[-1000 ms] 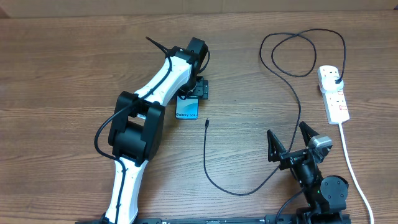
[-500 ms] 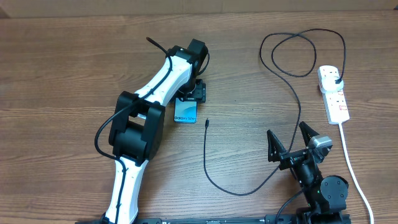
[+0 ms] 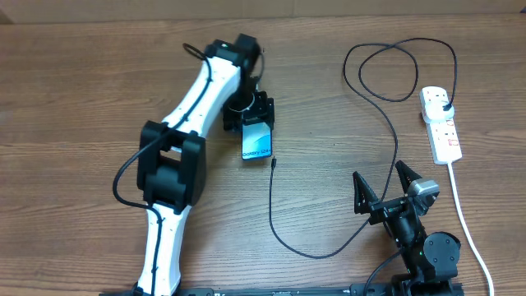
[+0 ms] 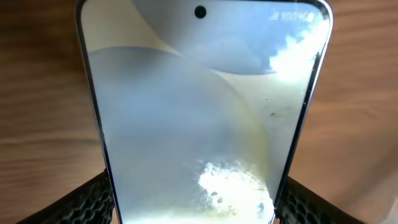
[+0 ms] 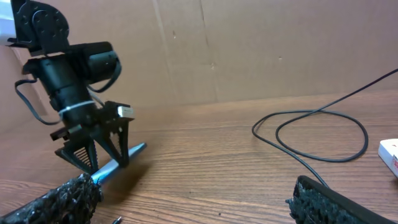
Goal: Plug charger to phone and switch on socket
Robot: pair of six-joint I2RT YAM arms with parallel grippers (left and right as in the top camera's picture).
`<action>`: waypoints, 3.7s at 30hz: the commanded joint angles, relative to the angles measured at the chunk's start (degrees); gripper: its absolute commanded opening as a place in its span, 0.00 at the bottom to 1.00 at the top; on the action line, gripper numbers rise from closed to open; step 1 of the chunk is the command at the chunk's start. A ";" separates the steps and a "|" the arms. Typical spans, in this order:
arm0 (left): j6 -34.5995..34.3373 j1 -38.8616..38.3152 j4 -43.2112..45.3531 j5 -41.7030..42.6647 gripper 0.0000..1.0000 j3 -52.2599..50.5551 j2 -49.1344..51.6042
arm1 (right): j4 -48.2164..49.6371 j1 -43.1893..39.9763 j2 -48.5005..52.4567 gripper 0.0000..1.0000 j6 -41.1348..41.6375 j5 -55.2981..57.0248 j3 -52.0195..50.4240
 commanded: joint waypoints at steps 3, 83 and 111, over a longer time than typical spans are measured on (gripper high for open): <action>5.64 5.64 -3.28 35.43 0.78 1.60 -0.26 | 0.20 0.22 -0.42 1.00 0.13 0.39 -0.61; 14.49 18.95 -20.83 69.92 0.73 1.60 -0.48 | -41.72 0.22 50.21 1.00 4.42 -25.38 62.88; 14.43 18.97 -20.83 69.94 0.73 1.60 -0.48 | -49.64 30.47 85.48 1.00 10.43 10.78 90.95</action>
